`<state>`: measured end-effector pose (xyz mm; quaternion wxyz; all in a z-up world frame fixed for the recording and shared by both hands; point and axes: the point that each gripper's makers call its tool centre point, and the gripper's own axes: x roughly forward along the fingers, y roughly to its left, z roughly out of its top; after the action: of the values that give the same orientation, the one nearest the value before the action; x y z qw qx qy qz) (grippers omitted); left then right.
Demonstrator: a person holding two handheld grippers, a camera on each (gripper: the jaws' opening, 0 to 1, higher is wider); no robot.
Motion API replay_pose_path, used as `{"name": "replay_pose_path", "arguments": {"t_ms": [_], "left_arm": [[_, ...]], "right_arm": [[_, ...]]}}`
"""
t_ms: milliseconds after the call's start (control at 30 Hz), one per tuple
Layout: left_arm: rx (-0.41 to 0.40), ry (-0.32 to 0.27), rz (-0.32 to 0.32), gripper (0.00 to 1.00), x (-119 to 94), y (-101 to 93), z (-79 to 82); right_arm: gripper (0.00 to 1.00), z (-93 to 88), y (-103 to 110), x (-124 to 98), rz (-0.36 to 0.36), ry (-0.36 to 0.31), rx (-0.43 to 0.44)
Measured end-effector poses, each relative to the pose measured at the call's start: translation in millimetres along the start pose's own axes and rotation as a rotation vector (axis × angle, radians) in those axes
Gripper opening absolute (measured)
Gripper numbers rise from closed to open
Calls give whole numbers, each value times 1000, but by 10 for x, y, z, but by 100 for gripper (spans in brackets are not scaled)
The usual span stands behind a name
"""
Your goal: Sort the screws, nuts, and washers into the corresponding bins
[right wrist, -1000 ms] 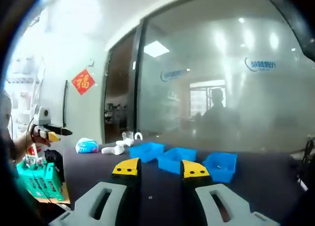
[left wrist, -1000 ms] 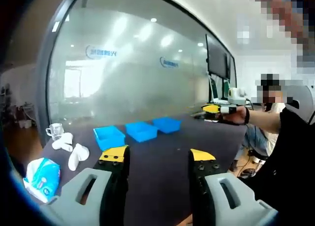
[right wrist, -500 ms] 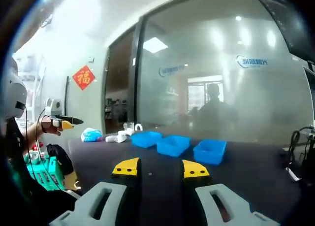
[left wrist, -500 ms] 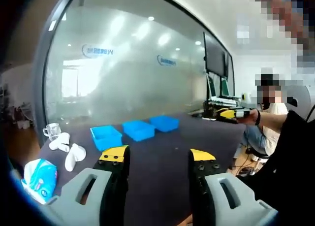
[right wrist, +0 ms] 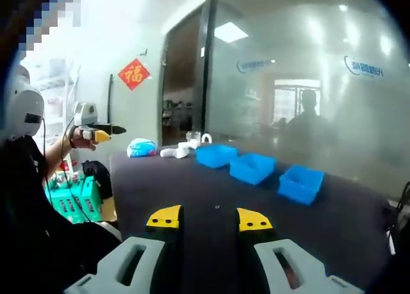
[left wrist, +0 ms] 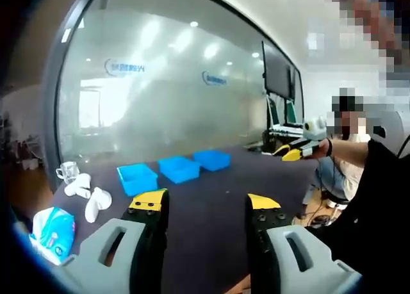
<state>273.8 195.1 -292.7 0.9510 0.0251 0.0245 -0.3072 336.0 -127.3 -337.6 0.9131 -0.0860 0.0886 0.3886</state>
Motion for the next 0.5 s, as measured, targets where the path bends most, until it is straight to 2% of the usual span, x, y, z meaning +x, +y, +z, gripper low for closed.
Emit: {"name": "replay_pose_path", "arguments": {"t_ms": [333, 500], "left_arm": [[-11, -3, 4, 46, -28, 19, -35], [-19, 0, 10, 46, -37, 35, -76]], "right_arm": [[27, 71, -27, 181, 32, 72, -41], [27, 89, -24, 353, 77, 120, -31]]}}
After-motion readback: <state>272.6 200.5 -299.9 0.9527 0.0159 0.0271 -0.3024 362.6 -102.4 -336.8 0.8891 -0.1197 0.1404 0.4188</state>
